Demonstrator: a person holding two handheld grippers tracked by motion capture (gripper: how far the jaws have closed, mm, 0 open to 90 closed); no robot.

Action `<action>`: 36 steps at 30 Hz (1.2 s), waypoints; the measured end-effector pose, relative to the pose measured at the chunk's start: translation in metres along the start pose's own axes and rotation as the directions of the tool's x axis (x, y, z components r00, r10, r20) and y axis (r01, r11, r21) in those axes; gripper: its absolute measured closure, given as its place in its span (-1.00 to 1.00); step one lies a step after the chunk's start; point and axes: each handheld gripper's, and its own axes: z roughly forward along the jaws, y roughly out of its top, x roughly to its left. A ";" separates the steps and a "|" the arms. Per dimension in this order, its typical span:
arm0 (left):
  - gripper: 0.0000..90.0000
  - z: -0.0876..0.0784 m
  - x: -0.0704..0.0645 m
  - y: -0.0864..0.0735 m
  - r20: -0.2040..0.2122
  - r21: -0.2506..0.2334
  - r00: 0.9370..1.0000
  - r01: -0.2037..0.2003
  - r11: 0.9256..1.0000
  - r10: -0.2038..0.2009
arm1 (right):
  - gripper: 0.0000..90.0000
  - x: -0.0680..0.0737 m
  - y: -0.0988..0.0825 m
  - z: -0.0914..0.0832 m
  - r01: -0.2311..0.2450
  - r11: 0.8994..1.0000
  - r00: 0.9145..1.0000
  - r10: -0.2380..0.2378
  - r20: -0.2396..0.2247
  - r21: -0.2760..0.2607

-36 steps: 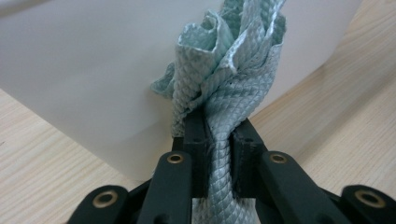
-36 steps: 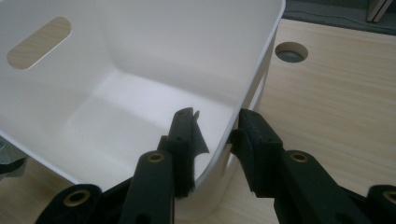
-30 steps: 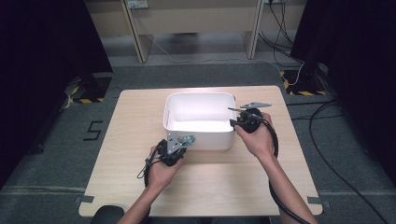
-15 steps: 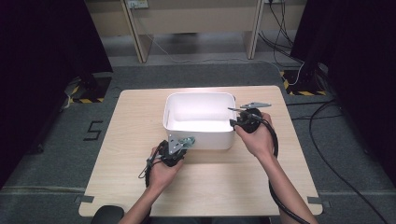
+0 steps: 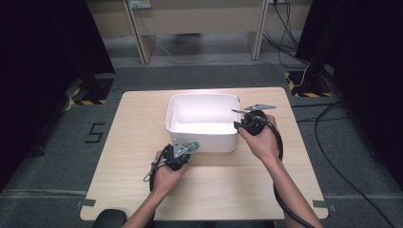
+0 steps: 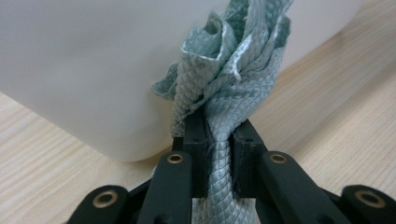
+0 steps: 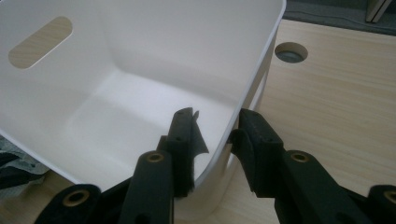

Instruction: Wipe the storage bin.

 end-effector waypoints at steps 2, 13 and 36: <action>0.75 0.001 0.000 -0.001 0.000 0.007 1.000 -0.001 1.000 0.001 | 0.50 0.000 0.000 0.000 0.000 1.000 1.000 0.000 0.000 0.000; 0.75 0.008 0.000 -0.005 0.002 0.033 1.000 -0.005 0.999 0.005 | 0.50 0.000 0.000 0.000 -0.002 1.000 1.000 0.002 0.002 -0.002; 0.76 0.012 -0.003 -0.004 -0.001 0.061 1.000 -0.015 0.998 0.015 | 0.50 0.001 0.000 0.000 -0.004 1.000 1.000 0.004 0.003 -0.001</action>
